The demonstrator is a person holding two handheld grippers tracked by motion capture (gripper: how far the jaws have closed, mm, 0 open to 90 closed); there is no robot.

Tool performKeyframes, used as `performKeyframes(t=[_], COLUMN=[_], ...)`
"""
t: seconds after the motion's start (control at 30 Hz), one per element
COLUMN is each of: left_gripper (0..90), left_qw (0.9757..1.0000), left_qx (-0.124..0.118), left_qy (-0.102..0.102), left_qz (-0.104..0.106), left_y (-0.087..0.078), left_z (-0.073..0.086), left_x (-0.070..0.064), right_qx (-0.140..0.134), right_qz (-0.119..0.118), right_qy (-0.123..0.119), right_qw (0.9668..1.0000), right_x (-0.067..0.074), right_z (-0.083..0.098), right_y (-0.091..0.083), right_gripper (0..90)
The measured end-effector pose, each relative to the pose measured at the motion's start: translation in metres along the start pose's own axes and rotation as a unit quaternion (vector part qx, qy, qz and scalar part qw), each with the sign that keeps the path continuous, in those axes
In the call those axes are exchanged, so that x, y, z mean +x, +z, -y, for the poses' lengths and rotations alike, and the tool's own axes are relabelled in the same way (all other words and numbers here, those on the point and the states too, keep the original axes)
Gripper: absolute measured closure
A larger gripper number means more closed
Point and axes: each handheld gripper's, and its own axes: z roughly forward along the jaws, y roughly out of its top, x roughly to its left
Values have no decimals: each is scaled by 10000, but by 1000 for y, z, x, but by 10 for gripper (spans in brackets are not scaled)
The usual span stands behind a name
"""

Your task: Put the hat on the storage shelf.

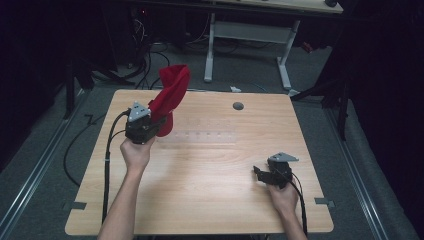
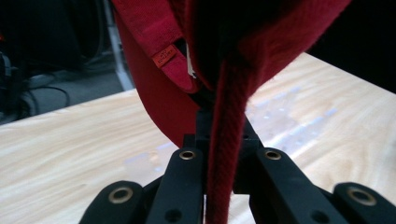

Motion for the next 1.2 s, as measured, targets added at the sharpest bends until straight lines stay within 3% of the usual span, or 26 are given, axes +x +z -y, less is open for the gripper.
performKeyframes(t=[0.2, 0.83, 1.2], left_gripper=[854, 853, 853], left_qw=[9999, 9994, 9989], left_qx=[-88, 23, -51], left_qy=[-58, 12, -192], left_qz=[-70, -342, -422], left_y=[5, 17, 23], left_z=[0, 11, 19], left_x=[7, 25, 30], right_qx=[0, 1, 1], right_qz=[2, -9, -8], right_qy=[-1, -6, -3], right_qw=[10000, 10000, 10000], right_x=[0, 0, 1], right_z=[0, 0, 0], right_y=[0, 0, 0], right_gripper=[337, 337, 337])
